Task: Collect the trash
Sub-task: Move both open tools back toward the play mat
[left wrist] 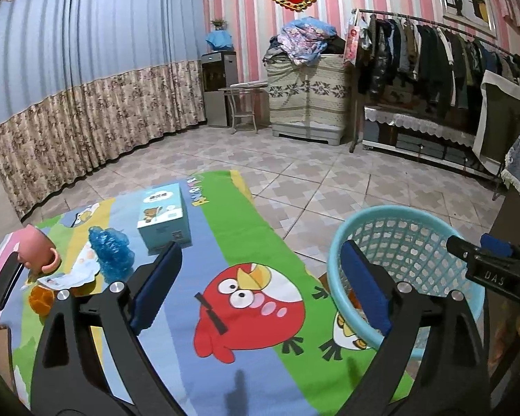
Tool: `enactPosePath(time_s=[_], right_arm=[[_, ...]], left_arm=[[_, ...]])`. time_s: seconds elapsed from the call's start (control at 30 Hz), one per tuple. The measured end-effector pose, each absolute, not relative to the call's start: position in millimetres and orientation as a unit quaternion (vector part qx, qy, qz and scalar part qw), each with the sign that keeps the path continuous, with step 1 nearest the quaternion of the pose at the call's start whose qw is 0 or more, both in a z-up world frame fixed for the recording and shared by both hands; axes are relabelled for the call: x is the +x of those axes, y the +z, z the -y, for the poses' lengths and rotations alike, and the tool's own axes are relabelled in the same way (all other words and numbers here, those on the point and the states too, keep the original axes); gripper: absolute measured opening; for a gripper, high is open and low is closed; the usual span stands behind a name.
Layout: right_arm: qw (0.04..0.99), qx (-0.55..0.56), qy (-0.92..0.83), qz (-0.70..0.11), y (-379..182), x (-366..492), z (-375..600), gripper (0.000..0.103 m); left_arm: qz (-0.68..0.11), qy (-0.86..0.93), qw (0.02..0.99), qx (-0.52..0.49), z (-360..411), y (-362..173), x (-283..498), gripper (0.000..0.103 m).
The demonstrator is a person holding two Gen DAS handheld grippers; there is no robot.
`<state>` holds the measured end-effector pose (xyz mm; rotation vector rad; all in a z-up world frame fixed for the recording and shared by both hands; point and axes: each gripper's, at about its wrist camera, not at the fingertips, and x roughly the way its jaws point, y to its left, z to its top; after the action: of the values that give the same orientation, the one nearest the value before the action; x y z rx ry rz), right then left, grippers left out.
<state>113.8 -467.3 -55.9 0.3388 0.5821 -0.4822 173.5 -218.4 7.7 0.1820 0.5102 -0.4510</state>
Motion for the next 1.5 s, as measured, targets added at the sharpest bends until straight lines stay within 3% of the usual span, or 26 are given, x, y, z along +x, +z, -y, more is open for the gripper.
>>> enactPosePath(time_s=[0.63,0.73,1.5], right_arm=[[0.931,0.095,-0.226,-0.272,-49.3,116.0,425.7,0.088],[0.931,0.090,-0.222,-0.276,-49.0,117.6,420.7,0.094],[0.934,0.090,-0.165,-0.303,-50.7,148.0,358.9,0.098]], left_arm=[[-0.251,-0.131,0.958,0.047,107.8,10.9,177.9,0.097],[-0.255,-0.119,0.959,0.044,90.8,7.0,178.9,0.097],[-0.319,-0.032,0.947,0.016,-50.1,-27.4,220.4,0.097]])
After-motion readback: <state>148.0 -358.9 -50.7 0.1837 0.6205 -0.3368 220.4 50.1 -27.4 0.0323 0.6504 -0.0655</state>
